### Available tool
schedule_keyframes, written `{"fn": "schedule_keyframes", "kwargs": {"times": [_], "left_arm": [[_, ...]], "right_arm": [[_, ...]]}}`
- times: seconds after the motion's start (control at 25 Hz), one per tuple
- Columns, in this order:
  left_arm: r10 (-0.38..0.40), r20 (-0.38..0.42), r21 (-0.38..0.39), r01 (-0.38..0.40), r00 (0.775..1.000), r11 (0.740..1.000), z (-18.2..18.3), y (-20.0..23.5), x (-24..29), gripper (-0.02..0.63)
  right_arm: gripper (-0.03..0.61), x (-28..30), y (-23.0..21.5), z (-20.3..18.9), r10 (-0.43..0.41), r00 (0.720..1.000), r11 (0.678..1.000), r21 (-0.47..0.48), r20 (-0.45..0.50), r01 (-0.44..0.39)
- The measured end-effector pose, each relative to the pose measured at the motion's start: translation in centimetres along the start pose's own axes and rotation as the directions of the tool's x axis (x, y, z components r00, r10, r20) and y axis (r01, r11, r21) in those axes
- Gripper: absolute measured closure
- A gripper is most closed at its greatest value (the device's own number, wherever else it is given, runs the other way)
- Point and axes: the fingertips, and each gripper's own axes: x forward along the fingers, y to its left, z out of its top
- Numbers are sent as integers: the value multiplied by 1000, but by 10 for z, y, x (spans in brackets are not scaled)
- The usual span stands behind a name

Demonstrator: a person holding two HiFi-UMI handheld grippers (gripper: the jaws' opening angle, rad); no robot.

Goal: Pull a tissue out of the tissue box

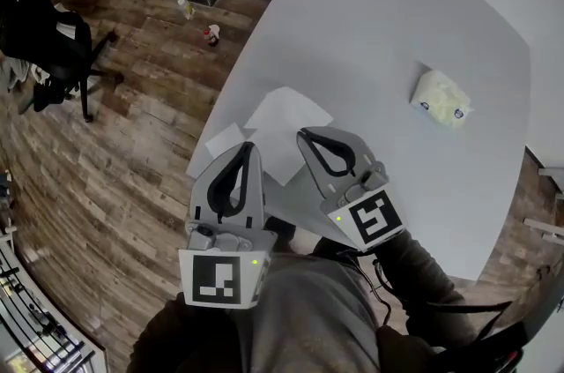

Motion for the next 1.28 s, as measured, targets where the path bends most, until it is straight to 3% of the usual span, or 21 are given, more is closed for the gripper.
{"fn": "schedule_keyframes", "kwargs": {"times": [0.28,0.52,0.68,0.84,1.0,1.12,1.28], "left_arm": [[-29,2,8,29,1000,1000,-14,-3,5,615],[-124,-11,43,124,992,991,-19,-16,-8,615],[-164,15,38,163,986,986,-10,-35,-24,615],[-247,31,47,246,968,968,-4,-69,-36,615],[-305,97,52,301,948,952,13,-109,-56,615],[-332,171,62,327,927,943,38,-143,-82,615],[-402,201,80,394,893,916,64,-197,-135,615]], "right_arm": [[572,20,40,-93,32,988,999,38,-151,-26],[455,15,74,-116,67,976,990,132,-208,-40],[445,-24,95,-98,30,982,989,147,-188,-2],[446,-71,89,-62,-68,992,976,200,-107,89],[455,-135,77,-11,-194,981,952,244,5,187],[483,-197,74,38,-333,937,916,271,103,295],[573,-282,88,80,-513,846,841,285,145,461]]}}
